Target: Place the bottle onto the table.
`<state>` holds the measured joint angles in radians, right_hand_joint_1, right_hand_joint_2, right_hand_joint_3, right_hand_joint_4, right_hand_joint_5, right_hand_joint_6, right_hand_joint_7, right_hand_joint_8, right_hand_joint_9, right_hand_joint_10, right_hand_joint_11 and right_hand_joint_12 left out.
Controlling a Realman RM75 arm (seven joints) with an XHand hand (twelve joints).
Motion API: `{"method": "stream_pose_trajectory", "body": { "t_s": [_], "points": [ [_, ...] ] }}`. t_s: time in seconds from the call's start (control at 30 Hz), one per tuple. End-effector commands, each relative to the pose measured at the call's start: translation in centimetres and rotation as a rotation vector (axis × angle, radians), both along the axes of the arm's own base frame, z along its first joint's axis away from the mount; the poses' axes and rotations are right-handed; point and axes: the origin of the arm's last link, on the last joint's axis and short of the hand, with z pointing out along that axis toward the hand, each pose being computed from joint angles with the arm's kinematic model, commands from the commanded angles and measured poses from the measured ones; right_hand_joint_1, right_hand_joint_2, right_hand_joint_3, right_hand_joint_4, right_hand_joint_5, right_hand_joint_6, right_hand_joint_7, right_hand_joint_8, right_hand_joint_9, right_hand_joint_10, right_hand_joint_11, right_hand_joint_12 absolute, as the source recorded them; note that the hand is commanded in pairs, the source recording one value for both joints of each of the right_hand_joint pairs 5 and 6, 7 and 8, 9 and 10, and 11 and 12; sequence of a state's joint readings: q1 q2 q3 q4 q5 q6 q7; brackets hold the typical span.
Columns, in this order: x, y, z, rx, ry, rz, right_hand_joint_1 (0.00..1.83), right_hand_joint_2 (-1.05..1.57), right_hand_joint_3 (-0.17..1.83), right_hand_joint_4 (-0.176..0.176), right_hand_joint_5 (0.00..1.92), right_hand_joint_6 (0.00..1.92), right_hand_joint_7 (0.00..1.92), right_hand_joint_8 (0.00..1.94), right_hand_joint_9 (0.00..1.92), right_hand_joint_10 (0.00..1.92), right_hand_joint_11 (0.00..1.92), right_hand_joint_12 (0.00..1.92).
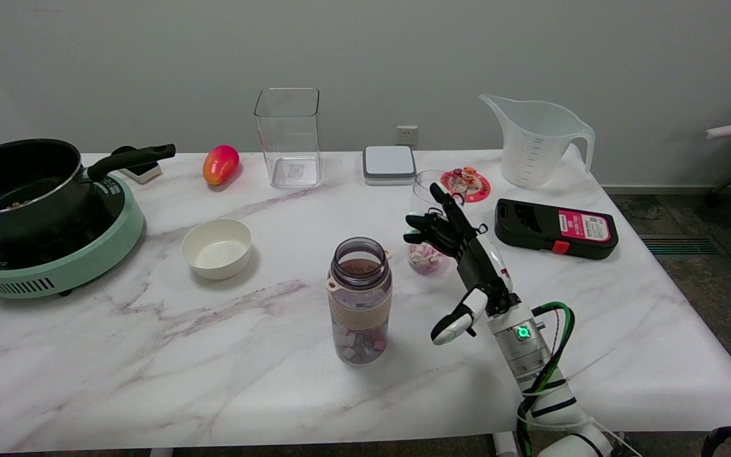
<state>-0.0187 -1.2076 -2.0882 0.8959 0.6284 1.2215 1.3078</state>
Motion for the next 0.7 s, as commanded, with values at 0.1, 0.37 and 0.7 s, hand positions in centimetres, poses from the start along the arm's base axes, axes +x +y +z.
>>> {"method": "stream_pose_trajectory", "body": {
  "t_s": [0.1,0.37,0.7],
  "points": [
    [-0.1,0.6,-0.8,0.033,-0.028,-0.010,1.12,-0.29,0.40,0.000,0.11,0.11,0.55,0.55,0.51,0.51,0.63,0.63],
    [-1.6,3.3,-1.2,0.029,-0.080,-0.046,1.14,-0.16,0.63,0.000,0.16,0.16,0.60,0.60,0.55,0.55,0.67,0.67],
    [-1.8,5.1,-0.5,-0.012,-0.083,-0.021,1.15,-0.21,0.76,0.000,0.26,0.26,0.61,0.61,0.56,0.56,0.68,0.68]
  ]
}}
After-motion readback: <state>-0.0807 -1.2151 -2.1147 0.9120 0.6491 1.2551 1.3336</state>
